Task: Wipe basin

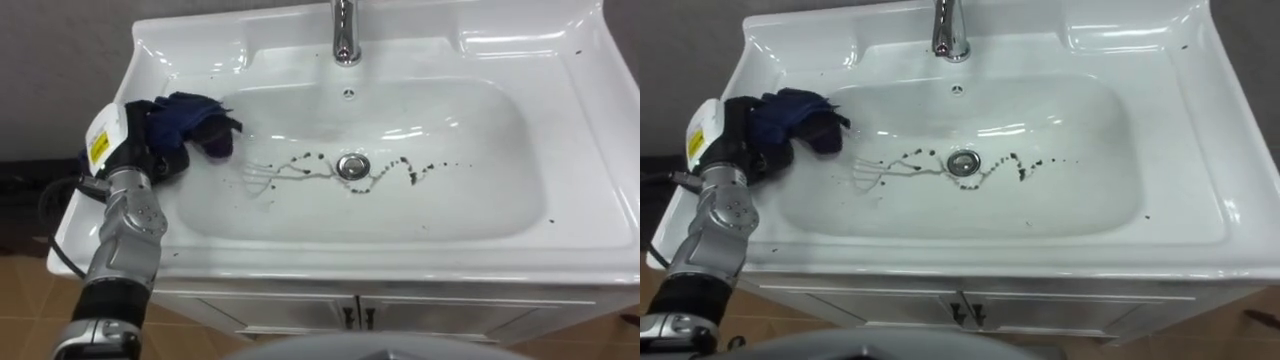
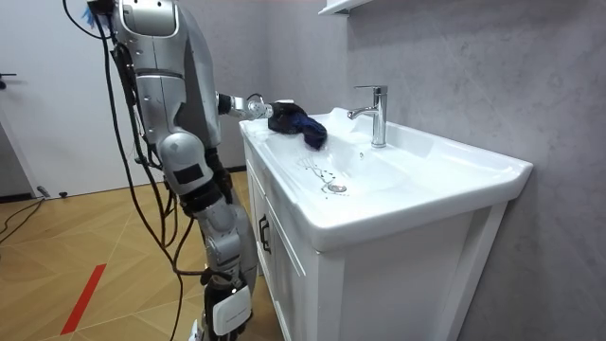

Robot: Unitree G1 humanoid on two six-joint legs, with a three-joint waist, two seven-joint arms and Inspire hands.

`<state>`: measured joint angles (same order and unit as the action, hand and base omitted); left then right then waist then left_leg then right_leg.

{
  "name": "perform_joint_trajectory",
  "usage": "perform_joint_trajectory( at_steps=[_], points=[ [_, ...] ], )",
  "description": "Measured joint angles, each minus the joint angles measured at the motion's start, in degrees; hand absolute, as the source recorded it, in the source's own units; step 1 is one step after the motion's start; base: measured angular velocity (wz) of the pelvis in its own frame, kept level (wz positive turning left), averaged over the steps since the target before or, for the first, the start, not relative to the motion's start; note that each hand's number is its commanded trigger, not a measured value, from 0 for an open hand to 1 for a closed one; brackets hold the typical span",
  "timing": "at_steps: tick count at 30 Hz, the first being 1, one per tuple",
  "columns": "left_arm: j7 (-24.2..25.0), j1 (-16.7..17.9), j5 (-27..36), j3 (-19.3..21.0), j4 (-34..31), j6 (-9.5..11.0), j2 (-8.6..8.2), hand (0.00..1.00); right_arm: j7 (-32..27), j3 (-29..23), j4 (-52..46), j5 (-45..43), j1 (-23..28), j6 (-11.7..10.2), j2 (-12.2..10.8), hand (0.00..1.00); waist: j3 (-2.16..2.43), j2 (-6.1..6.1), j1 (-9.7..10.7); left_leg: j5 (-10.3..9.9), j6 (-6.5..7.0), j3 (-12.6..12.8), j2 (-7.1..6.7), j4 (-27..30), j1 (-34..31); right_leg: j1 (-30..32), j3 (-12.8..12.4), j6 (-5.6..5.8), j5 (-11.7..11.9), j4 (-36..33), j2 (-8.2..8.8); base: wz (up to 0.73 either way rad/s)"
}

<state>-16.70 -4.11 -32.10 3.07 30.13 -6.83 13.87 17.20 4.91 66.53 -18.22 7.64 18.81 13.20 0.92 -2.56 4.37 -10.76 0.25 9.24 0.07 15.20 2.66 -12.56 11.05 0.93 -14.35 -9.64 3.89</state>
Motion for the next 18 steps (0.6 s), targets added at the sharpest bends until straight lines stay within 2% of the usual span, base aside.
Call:
perform_joint_trajectory(
  at_steps=[6,11,18],
  points=[
    [-0.09,-0.23,0.92,1.06,1.49,0.00,-0.09,1.00,-0.75,0.01,0.27,0.42,-0.73,0.07,-0.01,0.00,0.03,0.07,0.05,0.13,-0.18,0.02,-0.11,-0.71,1.14,-0.66,-0.11,-0.18,-0.23,0.23,0.10,-0.01],
    [-0.09,-0.26,1.27,2.82,1.78,0.00,-0.92,1.00,-0.85,-0.01,0.23,0.05,-0.76,0.15,-0.04,0.00,0.12,0.43,0.01,0.18,-0.25,0.05,-0.11,-0.94,1.48,-0.70,-0.40,-0.26,-0.39,0.06,0.10,-0.01],
    [0.77,-1.06,5.69,3.62,1.73,-0.04,-1.15,1.00,-0.73,0.00,0.06,0.08,-1.28,0.75,-0.06,0.00,0.06,1.07,-0.30,0.19,-0.26,-0.33,-0.16,-0.62,1.03,-0.77,0.12,-0.25,-0.44,0.32,0.11,0.03]
  ],
)
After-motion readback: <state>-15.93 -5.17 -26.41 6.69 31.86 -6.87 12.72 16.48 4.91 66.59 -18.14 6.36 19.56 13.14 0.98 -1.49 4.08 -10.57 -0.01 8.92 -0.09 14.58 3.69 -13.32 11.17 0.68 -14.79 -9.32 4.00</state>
